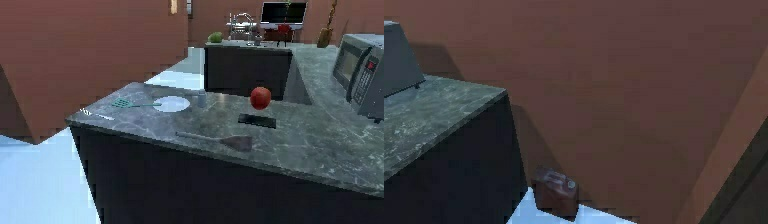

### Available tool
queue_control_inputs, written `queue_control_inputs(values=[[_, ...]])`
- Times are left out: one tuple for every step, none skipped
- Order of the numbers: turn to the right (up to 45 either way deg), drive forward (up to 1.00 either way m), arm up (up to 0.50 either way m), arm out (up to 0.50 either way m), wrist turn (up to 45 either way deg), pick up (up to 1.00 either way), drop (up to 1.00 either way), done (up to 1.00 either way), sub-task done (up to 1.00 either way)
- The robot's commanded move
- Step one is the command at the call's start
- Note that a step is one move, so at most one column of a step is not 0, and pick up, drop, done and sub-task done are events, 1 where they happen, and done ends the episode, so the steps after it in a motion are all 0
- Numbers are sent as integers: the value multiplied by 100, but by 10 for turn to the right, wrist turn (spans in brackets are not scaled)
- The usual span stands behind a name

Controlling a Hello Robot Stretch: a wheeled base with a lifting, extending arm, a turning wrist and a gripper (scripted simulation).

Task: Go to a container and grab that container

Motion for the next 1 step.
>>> queue_control_inputs(values=[[0,0,0,48,0,0,0,0,0]])
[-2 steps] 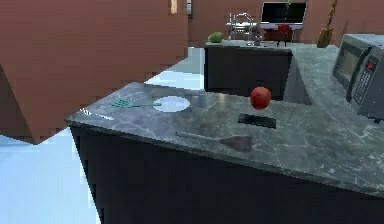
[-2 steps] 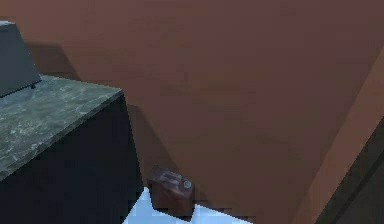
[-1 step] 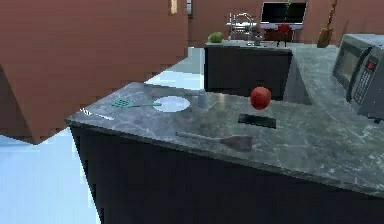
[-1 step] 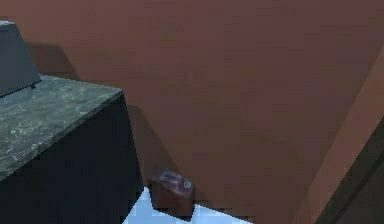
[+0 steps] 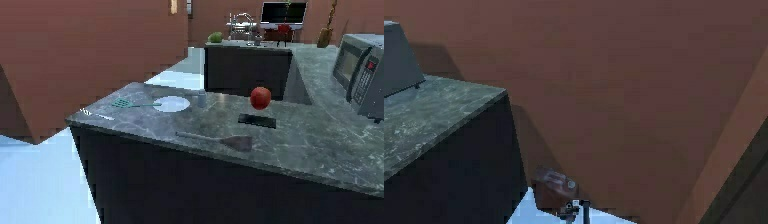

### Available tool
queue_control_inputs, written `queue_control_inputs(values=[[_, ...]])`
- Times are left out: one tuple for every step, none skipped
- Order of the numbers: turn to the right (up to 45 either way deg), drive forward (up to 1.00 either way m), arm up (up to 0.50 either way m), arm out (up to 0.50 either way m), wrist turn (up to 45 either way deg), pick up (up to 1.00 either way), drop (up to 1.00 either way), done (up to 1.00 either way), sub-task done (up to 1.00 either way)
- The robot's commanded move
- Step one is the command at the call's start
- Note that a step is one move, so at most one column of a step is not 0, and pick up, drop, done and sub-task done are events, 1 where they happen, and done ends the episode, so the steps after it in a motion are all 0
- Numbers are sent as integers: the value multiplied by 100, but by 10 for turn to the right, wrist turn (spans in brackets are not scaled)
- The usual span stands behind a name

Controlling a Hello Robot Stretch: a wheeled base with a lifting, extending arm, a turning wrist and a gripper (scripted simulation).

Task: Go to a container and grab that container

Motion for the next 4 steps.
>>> queue_control_inputs(values=[[0,0,0,0,450,0,0,0,0],[0,0,0,0,450,0,0,0,0],[0,0,0,0,450,0,0,0,0],[0,0,0,0,450,0,0,0,0]])
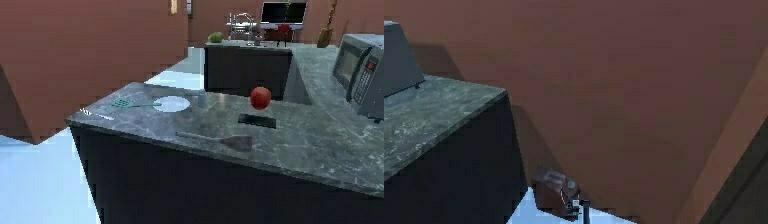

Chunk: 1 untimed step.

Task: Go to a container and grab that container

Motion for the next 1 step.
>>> queue_control_inputs(values=[[0,0,0,0,0,100,0,0,0]])
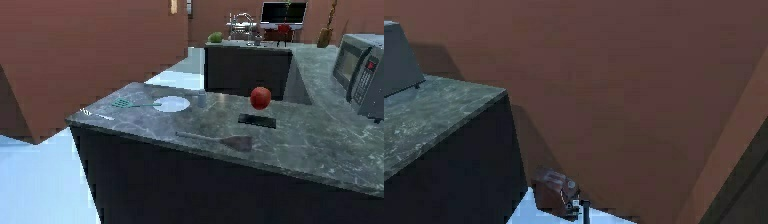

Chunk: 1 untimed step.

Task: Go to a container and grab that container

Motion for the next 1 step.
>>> queue_control_inputs(values=[[0,0,10,0,0,0,0,0,0]])
